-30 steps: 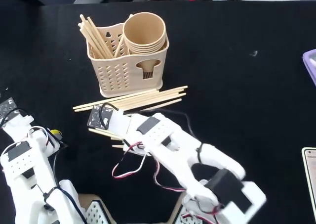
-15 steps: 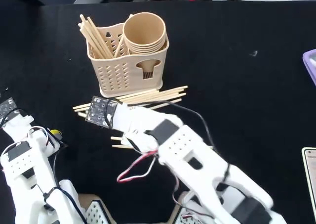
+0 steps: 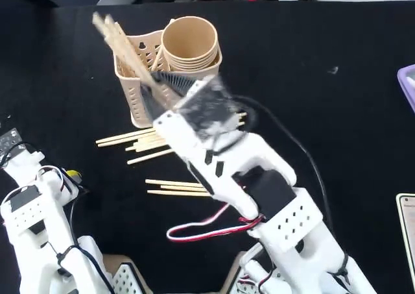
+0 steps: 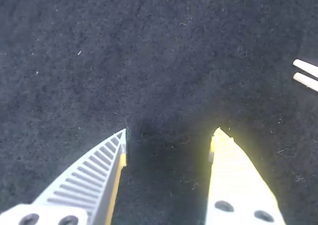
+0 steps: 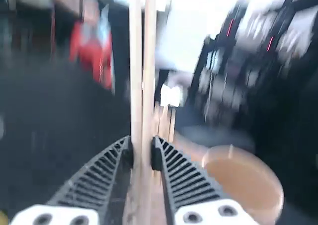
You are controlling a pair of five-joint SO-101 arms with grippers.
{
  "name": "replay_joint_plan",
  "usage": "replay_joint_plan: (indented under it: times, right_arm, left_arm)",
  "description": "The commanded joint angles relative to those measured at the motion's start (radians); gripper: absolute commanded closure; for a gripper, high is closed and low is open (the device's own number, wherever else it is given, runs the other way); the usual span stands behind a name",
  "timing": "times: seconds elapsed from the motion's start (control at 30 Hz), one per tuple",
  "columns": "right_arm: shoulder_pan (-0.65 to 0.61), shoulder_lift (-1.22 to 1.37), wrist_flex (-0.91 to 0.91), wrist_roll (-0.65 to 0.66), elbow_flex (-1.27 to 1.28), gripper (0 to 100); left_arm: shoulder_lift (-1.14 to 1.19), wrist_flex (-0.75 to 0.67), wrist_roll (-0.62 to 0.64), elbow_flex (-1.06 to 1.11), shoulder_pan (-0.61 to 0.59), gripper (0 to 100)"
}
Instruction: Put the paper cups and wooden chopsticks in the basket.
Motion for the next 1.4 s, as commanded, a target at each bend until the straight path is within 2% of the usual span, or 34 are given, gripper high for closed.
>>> replay_joint_plan:
  times: [0.0,0.17,0.3,0.5,0.73,1.0,1.17,1.37]
  right_arm:
    - [0.012,0.044,-0.276,-0.034,-0.031,98.7]
    - [0.014,0.231,-0.514,-0.031,-0.058,98.7]
    - [0.046,0.392,-0.582,-0.034,-0.153,98.7]
    - [0.091,0.61,-0.578,-0.038,-0.315,98.7]
    - [0.098,0.753,-0.585,-0.038,-0.349,98.7]
    - [0.097,0.805,-0.502,-0.038,-0.352,97.7]
    - [0.094,0.799,-0.436,-0.038,-0.354,84.8]
    - [0.1,0.766,-0.41,-0.038,-0.352,87.6]
  left_arm:
    - [-0.017,-0.008,0.002,-0.036,0.013,73]
    - [-0.017,-0.008,0.002,-0.036,0.013,73]
    - [-0.018,-0.008,0.002,-0.036,0.013,73]
    - [-0.02,-0.005,0.002,-0.038,0.013,73]
    - [-0.02,-0.006,0.002,-0.036,0.013,73]
    - [-0.02,-0.008,0.002,-0.036,0.013,73]
    - [-0.02,-0.008,0.002,-0.036,0.013,73]
    - [-0.018,-0.008,0.002,-0.036,0.013,73]
